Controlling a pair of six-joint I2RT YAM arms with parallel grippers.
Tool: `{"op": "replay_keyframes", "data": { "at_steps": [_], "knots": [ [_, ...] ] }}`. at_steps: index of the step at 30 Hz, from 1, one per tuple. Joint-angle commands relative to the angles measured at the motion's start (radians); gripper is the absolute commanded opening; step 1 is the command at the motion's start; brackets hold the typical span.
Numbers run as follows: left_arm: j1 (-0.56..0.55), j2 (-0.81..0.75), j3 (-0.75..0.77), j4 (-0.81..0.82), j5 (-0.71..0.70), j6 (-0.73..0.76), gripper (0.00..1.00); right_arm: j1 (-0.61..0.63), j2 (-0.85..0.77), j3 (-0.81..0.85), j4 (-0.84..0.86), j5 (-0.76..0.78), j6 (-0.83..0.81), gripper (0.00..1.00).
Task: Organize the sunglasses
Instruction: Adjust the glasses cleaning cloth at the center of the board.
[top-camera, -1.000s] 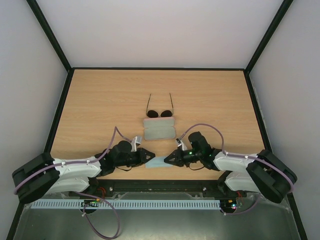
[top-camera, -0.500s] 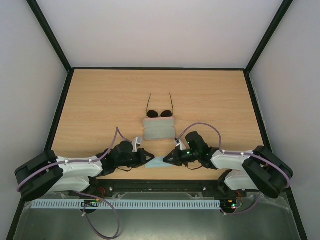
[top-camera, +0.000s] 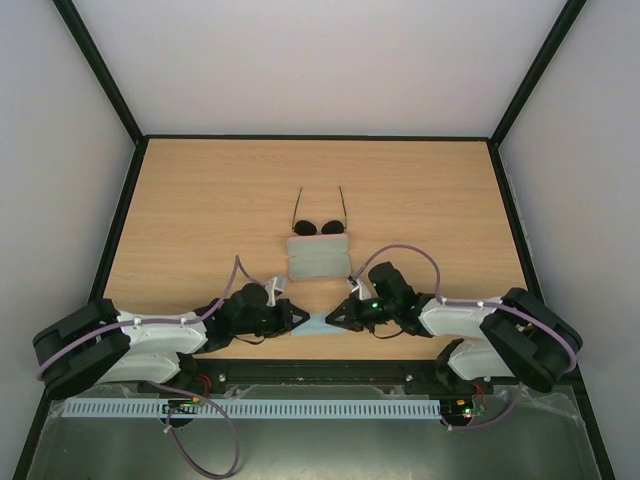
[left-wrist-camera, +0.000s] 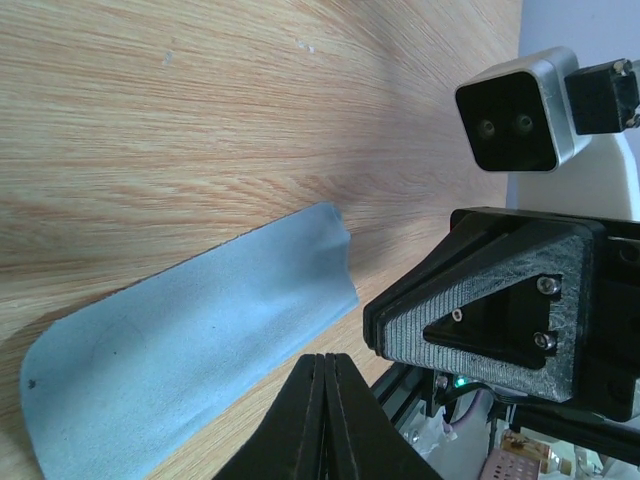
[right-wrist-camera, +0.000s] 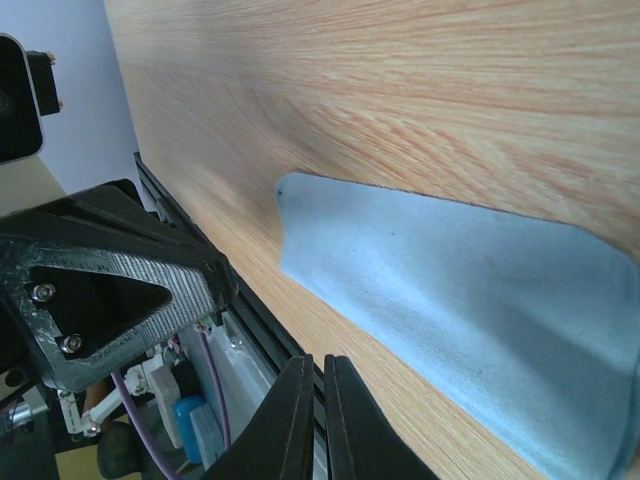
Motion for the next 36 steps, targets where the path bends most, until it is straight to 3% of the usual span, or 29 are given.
{"op": "replay_keyframes", "data": {
  "at_steps": [1,15,36],
  "knots": [
    [-0.011,0.011,0.016,0.022,-0.012,-0.002,0.02,0.01,0.013,0.031,-0.031,0.015,-0.028,0.05],
    [-0.028,0.059,0.022,0.023,-0.033,-0.011,0.02,0.031,0.035,0.068,-0.096,0.064,-0.061,0.04],
    [-0.079,0.244,0.081,0.067,-0.04,-0.009,0.02,0.09,0.157,0.109,-0.033,0.062,-0.051,0.02]
  ]
}}
